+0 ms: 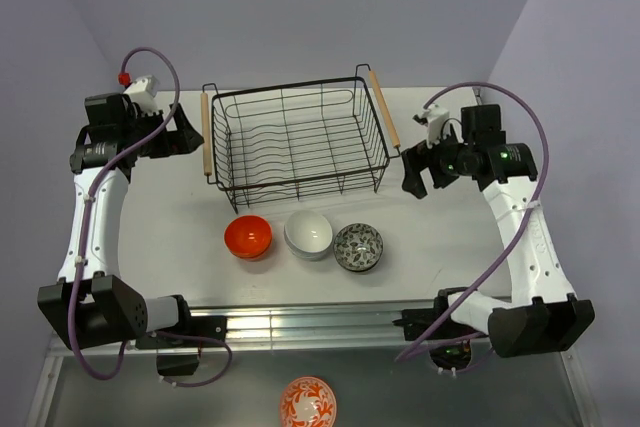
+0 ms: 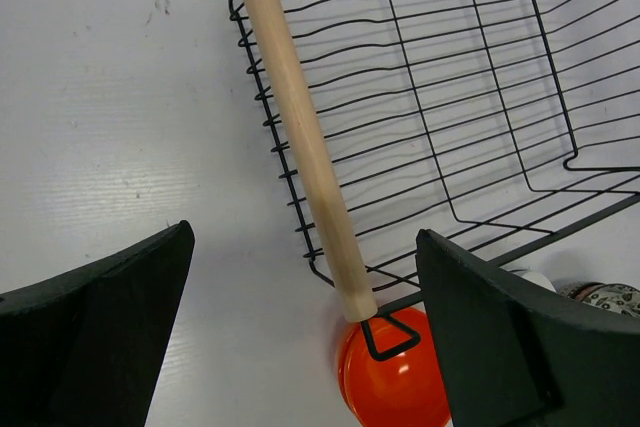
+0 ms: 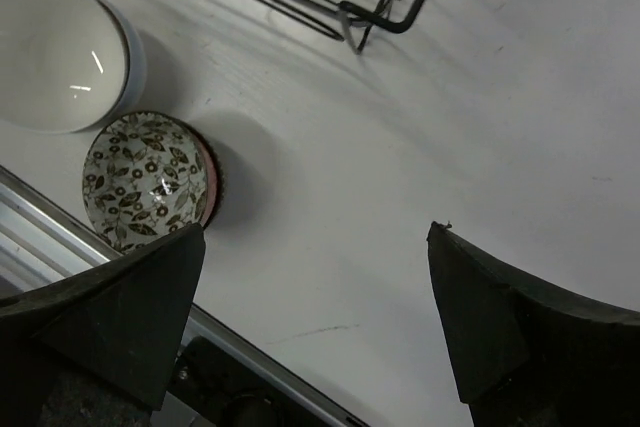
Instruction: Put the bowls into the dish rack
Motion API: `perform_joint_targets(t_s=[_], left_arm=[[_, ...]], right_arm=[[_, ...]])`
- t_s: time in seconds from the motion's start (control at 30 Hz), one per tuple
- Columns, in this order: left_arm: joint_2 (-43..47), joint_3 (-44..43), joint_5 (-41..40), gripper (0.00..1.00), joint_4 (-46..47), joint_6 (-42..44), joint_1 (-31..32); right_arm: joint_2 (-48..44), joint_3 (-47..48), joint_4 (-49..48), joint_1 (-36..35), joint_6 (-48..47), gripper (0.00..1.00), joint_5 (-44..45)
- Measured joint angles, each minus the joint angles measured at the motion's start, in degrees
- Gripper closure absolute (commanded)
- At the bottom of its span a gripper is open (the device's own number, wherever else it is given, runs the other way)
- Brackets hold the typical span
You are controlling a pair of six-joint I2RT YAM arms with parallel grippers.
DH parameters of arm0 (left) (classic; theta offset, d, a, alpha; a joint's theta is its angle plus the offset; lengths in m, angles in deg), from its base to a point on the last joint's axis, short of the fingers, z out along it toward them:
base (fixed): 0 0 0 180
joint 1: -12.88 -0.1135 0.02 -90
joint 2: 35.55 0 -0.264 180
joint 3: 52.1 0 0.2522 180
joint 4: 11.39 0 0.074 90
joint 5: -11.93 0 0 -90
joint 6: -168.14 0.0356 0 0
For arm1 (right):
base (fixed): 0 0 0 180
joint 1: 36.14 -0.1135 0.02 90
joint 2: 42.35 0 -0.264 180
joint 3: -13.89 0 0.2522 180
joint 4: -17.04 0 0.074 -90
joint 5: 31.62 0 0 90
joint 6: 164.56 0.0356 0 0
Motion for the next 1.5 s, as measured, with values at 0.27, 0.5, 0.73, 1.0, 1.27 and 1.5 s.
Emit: perform_joint_targets(t_s=[0.27,0.5,0.73,1.0,1.27,1.5], left_arm=[[0.00,0.00,1.95,0.01,0.11,1.01,0.00],[0.00,-0.48,2.01,0.00,0.11,0.81,0.00],[0.59,-0.52,1.88,0.01,0.17,0.81,0.00],[1.31,-0.52,1.57,0.00,0.22,0.81,0.00],[1.31,-0.52,1.51,0.00,1.03,0.79,0.00],[1.31,-0.52,1.49,0.00,1.03,0.81,0.00]], right_arm=[[-3.67,-8.70,-0.04,-11.91,2.36,0.24,3.96],[-1.95,-15.72,-5.81,-26.05,7.87,0.33,11.47],[4.79,-17.62,-10.95,-29.70,10.67,0.40,15.08],[8.26,-17.68,-11.43,-30.32,11.93,0.46,15.89],[10.12,-18.43,-11.39,-30.49,12.39,0.51,15.80],[12.31,-20.41,-11.78,-30.77,12.41,0.55,16.17]])
